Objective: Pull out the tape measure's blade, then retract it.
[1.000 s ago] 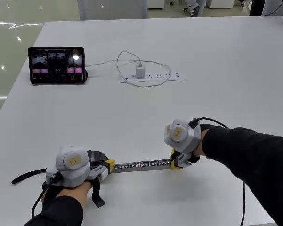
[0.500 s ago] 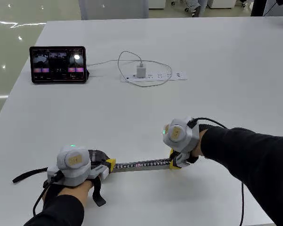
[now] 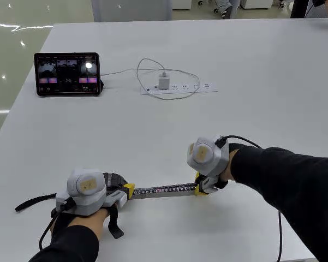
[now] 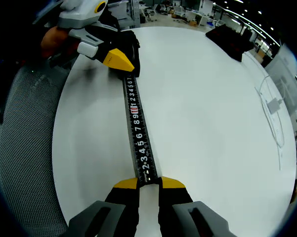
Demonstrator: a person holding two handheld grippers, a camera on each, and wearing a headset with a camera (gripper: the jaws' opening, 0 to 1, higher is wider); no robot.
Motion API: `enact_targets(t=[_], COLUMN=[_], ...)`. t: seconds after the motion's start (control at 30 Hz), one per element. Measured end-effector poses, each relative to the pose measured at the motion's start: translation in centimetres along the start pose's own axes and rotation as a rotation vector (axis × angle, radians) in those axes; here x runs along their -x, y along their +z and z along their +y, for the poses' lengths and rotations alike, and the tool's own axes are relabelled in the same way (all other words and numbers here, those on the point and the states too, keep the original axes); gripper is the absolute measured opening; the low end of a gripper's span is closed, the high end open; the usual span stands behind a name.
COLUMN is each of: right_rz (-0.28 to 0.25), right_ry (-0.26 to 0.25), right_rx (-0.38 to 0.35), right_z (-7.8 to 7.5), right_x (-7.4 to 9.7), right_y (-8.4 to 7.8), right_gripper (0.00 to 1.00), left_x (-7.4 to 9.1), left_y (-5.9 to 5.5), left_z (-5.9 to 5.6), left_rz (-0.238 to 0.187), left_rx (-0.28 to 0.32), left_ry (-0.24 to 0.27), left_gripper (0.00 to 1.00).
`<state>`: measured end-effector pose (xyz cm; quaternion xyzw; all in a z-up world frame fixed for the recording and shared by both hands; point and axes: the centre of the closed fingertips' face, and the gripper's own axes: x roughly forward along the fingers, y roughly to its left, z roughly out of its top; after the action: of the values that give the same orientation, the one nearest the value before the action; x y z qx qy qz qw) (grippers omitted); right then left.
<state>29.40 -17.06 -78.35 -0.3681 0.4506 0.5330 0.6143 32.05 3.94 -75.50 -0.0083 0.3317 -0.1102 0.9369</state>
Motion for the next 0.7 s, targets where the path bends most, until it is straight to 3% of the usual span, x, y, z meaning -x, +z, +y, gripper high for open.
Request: enact_targets(t=[0.7], right_rz=[-0.004], right_ry=[-0.003], right_rx=[-0.003], right_z=[0.14], right_x=[-0.23], right_y=[0.64], right_gripper=[0.11], left_x=[0.02], left_y=[-0.03], left_z=[-0.06], left_rz=[0.003], left_rx=[0.002], left_ry=[-0.004], left_gripper=[0.64])
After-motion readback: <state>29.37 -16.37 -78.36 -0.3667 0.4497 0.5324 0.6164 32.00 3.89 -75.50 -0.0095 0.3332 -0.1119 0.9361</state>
